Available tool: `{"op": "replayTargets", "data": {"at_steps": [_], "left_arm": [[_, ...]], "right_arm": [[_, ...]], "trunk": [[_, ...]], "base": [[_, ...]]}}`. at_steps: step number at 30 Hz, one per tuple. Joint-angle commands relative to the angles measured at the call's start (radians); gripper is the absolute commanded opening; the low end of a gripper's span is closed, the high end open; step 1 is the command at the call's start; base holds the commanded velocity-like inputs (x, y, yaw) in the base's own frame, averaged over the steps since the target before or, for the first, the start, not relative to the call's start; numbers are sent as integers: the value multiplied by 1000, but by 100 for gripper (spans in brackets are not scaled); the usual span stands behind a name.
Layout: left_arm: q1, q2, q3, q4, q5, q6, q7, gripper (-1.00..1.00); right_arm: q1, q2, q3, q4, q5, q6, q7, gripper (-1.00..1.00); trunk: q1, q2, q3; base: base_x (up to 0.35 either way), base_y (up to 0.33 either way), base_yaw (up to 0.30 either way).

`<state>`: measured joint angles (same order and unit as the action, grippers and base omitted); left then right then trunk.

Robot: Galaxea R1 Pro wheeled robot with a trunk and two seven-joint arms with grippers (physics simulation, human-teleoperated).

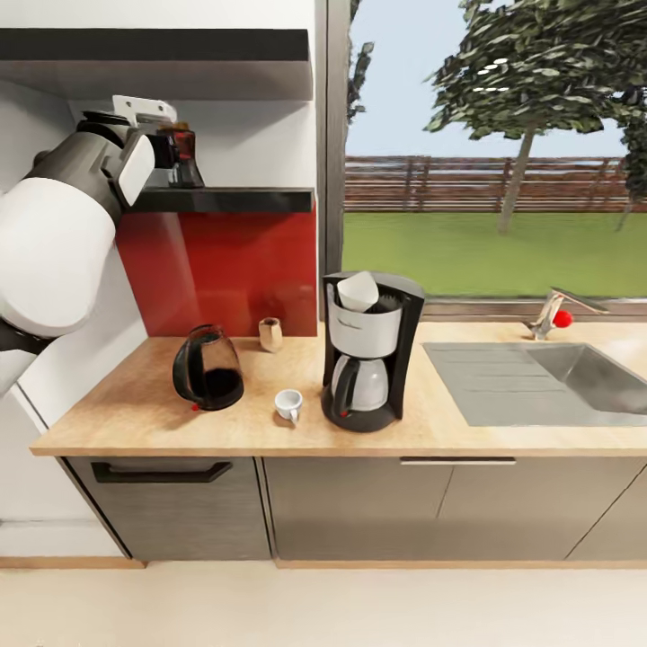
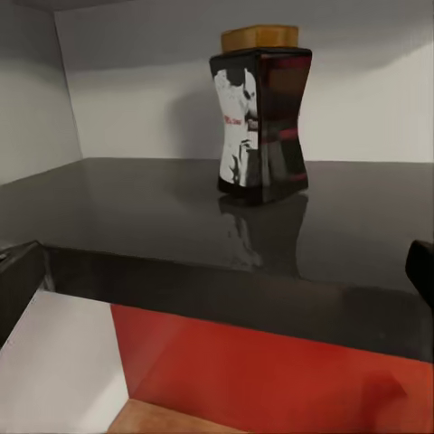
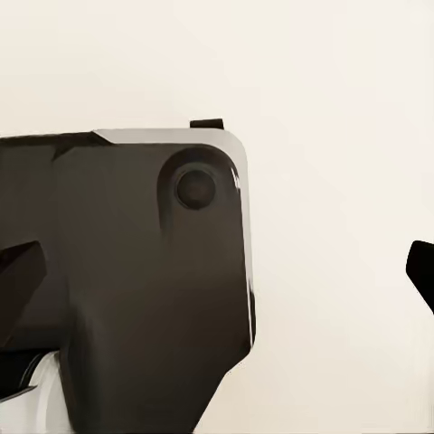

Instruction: Set up a coffee station on the kitchen countertop: keep the coffee maker on the countertop, move the bottle of coffee from the kitchen shelf to the counter next to the coffee maker, place a paper coffee filter on top of the coffee maker, put the saucer next to the coffee maker with the coffee cup on the saucer, and place the electric kettle next to the coffee maker.

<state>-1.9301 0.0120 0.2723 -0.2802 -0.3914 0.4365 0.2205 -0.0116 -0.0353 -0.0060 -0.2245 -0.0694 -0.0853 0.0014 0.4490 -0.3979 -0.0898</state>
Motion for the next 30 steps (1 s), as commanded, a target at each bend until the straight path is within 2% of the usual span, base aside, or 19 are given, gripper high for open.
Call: {"op": "replayTargets", "data": {"at_steps": [1, 5, 13, 19, 30], "left_arm": [[-1, -1, 4, 0, -3, 3, 1, 100], [-1, -1, 5, 0, -3, 2, 0, 100], [0, -3, 4, 0, -3, 1, 0, 100], [0, -3, 5, 0, -3, 2, 0, 100], [0, -1, 4, 0, -3, 2, -1, 100]], "right_arm": [[-1, 0, 0, 1, -7, -4, 0, 100], [-1, 0, 0, 1, -7, -4, 0, 100], [-1, 0, 0, 1, -7, -4, 0, 100], [-1, 0, 0, 1, -7, -4, 0, 100], [-1, 0, 0, 1, -7, -4, 0, 100]], "trunk": [[1, -2, -3], [1, -2, -6], [1, -2, -6], [1, -2, -6], [1, -2, -6]], "base": [[282, 0, 212], [247, 0, 113], [51, 0, 13], [267, 0, 0], [80, 0, 0]]}}
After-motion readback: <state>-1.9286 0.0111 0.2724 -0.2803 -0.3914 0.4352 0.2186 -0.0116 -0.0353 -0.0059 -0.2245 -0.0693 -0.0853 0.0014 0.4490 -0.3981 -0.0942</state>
